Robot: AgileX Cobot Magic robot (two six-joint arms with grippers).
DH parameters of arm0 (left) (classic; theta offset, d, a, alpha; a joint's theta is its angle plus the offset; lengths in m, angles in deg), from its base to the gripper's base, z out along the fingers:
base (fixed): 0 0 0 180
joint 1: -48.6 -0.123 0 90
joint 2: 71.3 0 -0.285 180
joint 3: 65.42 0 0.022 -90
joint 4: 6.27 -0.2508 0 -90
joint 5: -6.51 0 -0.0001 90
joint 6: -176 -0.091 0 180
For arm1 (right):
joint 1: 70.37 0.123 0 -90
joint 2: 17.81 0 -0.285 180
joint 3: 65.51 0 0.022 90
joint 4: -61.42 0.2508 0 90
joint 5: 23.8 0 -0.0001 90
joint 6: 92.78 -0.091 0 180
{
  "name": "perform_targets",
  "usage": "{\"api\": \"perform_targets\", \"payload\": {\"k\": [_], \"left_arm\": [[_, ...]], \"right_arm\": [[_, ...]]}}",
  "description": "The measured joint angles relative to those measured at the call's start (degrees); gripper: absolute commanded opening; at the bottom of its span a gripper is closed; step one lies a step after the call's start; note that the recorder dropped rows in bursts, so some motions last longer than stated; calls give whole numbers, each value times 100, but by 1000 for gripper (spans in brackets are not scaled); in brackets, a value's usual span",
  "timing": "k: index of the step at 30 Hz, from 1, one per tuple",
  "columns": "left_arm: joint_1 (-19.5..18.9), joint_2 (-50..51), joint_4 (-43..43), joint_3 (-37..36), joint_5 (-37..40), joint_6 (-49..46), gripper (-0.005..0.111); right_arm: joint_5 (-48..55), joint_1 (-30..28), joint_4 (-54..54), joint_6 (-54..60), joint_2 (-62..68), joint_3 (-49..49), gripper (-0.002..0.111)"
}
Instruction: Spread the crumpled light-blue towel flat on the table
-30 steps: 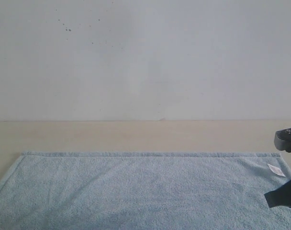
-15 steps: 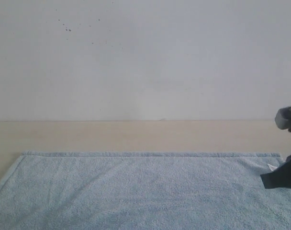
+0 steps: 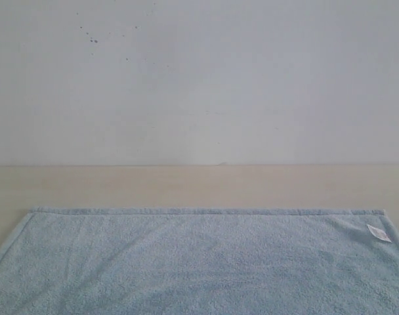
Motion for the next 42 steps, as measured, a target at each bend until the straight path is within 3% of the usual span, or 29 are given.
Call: {"api": "perform_targets", "payload": {"k": [6, 12, 18, 27, 32, 36, 39, 42], "left_arm": [[12, -1134, 826, -360, 181, 0, 4], [12, -1851, 1206, -1391, 219, 0, 4], [12, -1949, 1221, -2215, 287, 0, 4], [12, -1949, 1343, -2265, 114, 0, 4], [12, -1962, 2322, -2265, 30, 0, 4], [12, -1962, 3007, -2265, -5, 0, 4], [12, -1962, 3070, -2265, -8, 0, 4], [12, -1962, 2570, -2265, -21, 0, 4]], "right_arm": [[1001, 0, 35, -549, -1829, -151, 0], [1092, 0, 35, -865, -1937, -151, 0], [1042, 0, 35, -886, -1937, -151, 0], [667, 0, -212, -886, -1937, -347, 0], [-513, 0, -577, -886, -1937, -1164, 0], [-881, 0, -710, -937, -1937, -1943, 0], [-890, 0, -1085, -1383, -1937, -2358, 0], [-1226, 0, -1250, -1657, -1937, -2672, 0]]}}
